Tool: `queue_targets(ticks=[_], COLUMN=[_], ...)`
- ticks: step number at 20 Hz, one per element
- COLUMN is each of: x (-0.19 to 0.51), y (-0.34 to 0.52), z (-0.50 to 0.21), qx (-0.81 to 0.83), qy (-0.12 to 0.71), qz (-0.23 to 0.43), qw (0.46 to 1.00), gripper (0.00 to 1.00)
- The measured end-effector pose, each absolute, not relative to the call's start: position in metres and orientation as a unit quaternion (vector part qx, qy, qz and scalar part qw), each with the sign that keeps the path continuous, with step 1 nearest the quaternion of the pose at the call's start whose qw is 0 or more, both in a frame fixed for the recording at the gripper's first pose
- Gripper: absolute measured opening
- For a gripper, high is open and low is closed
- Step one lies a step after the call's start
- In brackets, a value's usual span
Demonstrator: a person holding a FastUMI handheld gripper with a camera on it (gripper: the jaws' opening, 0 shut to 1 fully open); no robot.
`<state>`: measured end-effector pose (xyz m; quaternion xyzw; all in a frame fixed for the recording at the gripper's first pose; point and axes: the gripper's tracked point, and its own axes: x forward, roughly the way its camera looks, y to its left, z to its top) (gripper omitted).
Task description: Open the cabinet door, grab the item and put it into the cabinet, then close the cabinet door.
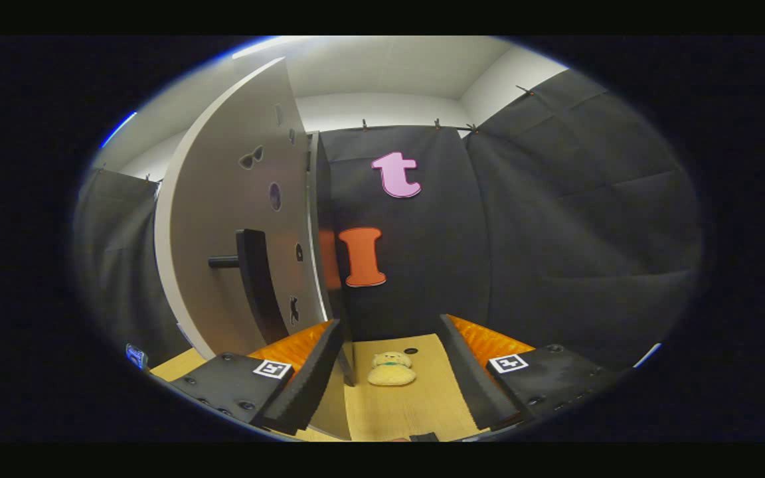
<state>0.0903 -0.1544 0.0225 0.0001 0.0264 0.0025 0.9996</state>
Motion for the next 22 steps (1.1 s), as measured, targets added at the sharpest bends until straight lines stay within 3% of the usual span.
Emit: queue_targets(ticks=[15, 22], x=[0.087, 0.104], y=[-0.011, 0.047], z=[0.010, -0.003], qx=[-0.023, -0.028], qy=[0.037, 0.043], qz=[0.077, 0.081], qw=[0.996, 0.995], gripper=[0.92, 0.92])
